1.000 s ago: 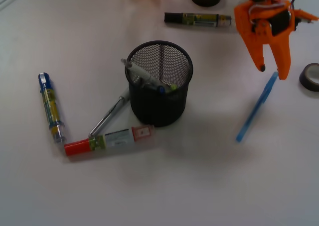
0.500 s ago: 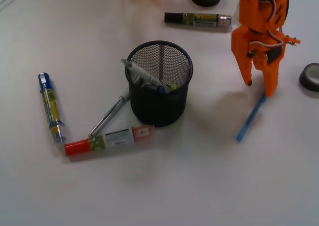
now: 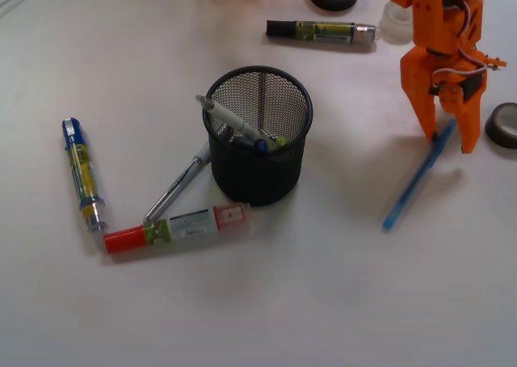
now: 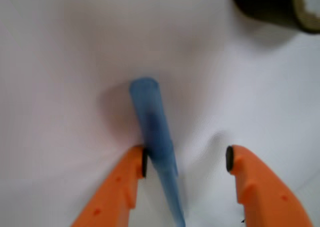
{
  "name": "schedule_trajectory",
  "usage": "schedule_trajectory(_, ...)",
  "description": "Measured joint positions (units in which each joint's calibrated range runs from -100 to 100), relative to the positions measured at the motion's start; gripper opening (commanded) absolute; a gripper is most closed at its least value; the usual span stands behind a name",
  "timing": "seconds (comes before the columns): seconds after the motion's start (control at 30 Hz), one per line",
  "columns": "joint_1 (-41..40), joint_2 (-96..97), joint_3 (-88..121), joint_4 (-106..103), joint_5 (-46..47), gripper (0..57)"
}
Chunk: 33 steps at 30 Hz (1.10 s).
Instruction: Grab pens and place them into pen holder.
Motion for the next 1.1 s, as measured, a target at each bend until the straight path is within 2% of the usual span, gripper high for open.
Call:
schedule_trajectory(0.07,0.3,1.7,-0.2,0.3,-0.1,6.6)
schedule_trajectory(0.23,1.0,4.2,-0.8,0.3,-1.1,0.2)
schedule_trajectory(0.63,3.6,1.7,-4.0,5.3,-2.2,0.4)
schedule_trajectory(0.8,4.5,-9.4,-7.0,5.4,-1.9,0.3)
schedule_trajectory(1.1,0.4,-32.2,-9.1,-9.0,-3.3,0.3)
